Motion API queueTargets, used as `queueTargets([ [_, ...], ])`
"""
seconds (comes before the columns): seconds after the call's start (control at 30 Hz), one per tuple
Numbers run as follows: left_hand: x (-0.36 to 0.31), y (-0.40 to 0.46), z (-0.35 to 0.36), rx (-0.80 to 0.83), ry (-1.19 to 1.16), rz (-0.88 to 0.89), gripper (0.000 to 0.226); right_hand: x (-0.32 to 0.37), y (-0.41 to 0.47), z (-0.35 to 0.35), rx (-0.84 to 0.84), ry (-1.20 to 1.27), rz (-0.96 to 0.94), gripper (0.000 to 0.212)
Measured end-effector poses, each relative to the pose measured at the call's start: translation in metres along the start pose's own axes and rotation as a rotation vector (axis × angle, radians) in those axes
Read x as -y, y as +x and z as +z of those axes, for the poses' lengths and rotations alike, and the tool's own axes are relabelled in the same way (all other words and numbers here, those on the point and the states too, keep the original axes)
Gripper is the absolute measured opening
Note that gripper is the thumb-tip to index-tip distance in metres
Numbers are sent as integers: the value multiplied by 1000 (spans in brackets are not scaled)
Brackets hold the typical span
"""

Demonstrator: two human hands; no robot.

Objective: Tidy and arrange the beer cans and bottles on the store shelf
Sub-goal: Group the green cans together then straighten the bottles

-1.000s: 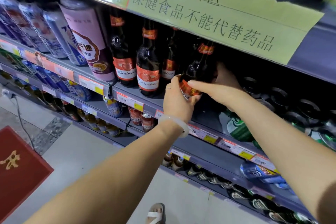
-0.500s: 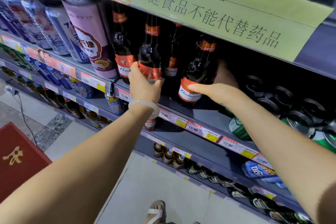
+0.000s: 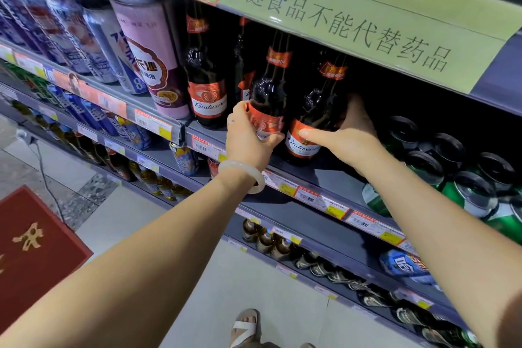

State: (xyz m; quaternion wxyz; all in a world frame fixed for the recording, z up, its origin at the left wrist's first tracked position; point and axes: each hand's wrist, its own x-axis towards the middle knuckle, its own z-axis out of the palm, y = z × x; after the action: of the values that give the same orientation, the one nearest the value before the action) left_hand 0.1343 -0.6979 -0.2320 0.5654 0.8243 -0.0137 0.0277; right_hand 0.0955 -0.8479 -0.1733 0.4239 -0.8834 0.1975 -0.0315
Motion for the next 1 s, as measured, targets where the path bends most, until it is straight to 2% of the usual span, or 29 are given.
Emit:
queueTargets([
  [0.1, 4, -2, -5, -15, 41, 6, 66, -5, -1, 2, -1, 38, 4, 86],
  [0.2, 12, -3, -25, -251, 23, 21, 49, -12, -4, 5, 11, 81, -5, 84],
  [0.27, 19, 12, -43, -433, -25, -20, 50, -15, -5, 8, 15, 94, -6, 85],
  [0.3, 21, 24, -50, -452, -26, -48, 57, -16, -4, 9, 15, 104, 0, 85],
  [0.4, 28, 57, -66, -284, -13, -80, 81, -16, 3, 14, 4, 125, 26, 86],
  [0.47, 29, 66, -67, -230, 28, -75, 79, -15, 5, 18, -8, 129, 42, 86],
  [0.67, 29, 67, -63, -293, 119, -8, 69, -19, 8, 22, -51, 137, 44, 82],
  [0.9, 35, 51, -76, -29, 63, 42, 73, -24, 10, 22, -46, 158, 51, 86],
  [1.0, 27, 45, -70, 34, 57, 61, 74, -26, 12, 19, -22, 141, 31, 87],
])
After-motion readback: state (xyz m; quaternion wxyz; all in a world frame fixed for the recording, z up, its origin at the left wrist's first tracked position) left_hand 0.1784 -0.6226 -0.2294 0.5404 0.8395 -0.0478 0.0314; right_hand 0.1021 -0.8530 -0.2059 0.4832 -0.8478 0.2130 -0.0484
